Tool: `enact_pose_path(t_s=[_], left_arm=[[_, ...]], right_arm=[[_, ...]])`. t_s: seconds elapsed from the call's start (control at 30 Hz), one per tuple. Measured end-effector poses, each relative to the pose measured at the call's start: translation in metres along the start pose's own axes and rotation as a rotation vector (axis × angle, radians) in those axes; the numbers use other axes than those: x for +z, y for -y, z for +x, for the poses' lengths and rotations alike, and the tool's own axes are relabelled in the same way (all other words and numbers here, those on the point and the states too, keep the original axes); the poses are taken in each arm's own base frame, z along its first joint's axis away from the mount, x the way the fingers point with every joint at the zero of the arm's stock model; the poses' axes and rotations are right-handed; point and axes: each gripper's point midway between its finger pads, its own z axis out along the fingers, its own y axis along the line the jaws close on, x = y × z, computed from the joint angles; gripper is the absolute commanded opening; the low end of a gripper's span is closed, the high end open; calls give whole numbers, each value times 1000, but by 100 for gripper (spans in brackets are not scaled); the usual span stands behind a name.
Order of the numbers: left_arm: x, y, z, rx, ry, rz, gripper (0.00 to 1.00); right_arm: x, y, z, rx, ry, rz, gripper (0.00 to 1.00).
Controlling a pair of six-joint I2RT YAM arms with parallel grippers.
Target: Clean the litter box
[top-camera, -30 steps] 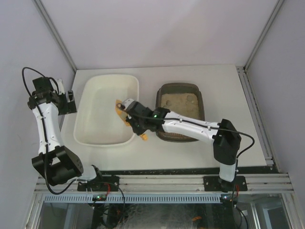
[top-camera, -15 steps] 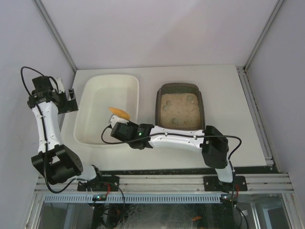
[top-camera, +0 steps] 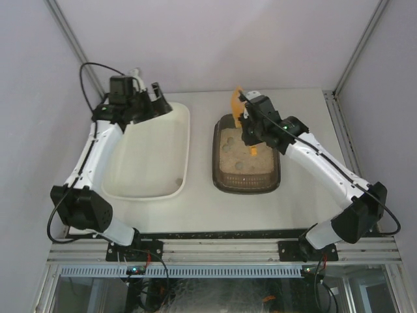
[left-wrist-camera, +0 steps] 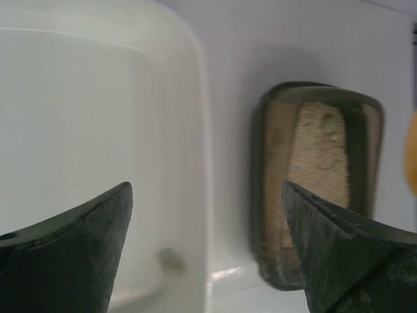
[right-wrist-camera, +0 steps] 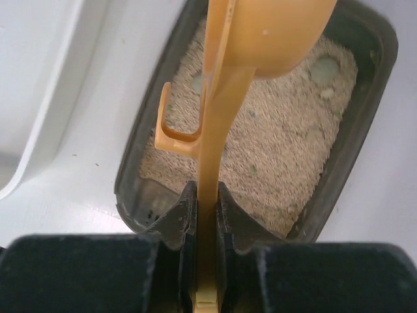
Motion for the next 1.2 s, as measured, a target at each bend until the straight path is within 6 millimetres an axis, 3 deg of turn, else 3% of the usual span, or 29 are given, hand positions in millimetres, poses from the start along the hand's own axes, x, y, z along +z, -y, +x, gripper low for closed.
enact_pose_path(t_s=[0.07, 0.13, 0.23, 0.33, 0.5, 0.97, 1.2], left_arm=[[21, 36, 7, -49, -7, 71, 100], [39, 65, 16, -96, -22, 116, 100], [63, 94, 32, -155, -60, 142, 100], [88, 109, 52, -200, -122, 124, 100], [104, 103, 74, -220, -173, 54, 100], [86, 86, 58, -46, -104, 5, 100], [82, 82, 56, 0, -96, 3, 100]], right_arm=[[3, 20, 11, 82, -37, -3, 0], [15, 28, 38, 134, -124, -19, 0], [38, 30, 82, 191, -280, -45, 0], [58, 27, 116, 225, -403, -65, 0], [76, 20, 129, 245, -449, -87, 0], [107, 36, 133, 253, -433, 20, 0], [122, 31, 127, 257, -423, 3, 0]])
